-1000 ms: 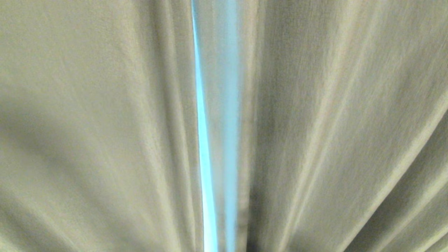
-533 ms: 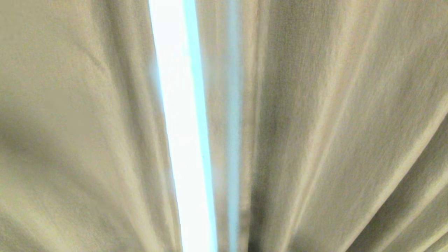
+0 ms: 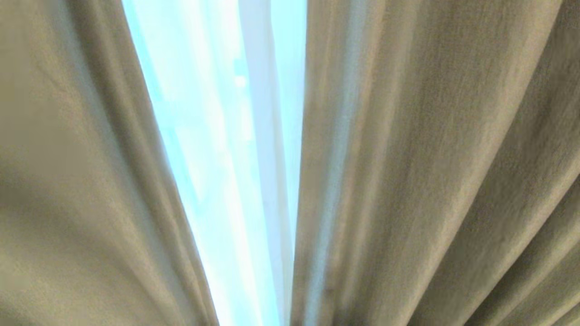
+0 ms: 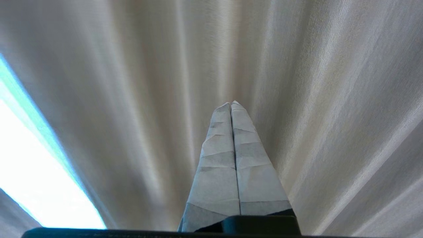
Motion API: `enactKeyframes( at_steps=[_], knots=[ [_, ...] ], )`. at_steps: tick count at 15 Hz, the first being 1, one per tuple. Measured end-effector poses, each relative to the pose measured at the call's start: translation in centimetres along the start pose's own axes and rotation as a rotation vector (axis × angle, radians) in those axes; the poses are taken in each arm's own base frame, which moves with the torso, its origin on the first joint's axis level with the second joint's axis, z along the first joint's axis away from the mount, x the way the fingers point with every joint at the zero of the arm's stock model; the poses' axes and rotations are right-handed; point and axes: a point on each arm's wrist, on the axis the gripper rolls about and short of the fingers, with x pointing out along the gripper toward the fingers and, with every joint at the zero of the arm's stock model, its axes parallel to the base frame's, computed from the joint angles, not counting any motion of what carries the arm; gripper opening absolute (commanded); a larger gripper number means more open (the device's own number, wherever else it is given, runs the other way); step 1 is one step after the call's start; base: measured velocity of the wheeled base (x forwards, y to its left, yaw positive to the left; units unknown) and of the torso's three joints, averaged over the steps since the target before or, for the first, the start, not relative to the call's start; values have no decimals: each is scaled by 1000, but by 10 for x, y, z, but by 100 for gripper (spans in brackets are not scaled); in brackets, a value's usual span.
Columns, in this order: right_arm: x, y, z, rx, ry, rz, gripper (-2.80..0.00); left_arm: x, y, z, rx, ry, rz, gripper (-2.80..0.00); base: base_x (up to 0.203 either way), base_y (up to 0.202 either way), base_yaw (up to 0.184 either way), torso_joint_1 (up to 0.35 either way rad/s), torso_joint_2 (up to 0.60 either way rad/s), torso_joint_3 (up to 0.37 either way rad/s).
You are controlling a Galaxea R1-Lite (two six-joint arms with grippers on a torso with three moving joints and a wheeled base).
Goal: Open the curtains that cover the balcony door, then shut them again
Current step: Pull the outer curtains open on both sides
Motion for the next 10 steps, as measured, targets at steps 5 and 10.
enactKeyframes(
  at_steps=[5, 10],
  knots=[
    [0, 0, 0, 0, 0, 0, -280, 2, 2, 0, -7, -4, -1, -280, 0, 0, 0, 0, 0, 0],
    [0, 0, 0, 0, 0, 0, -280, -4, -12, 24, -18, -45, -33, -280, 0, 0, 0, 0, 0, 0]
  ],
)
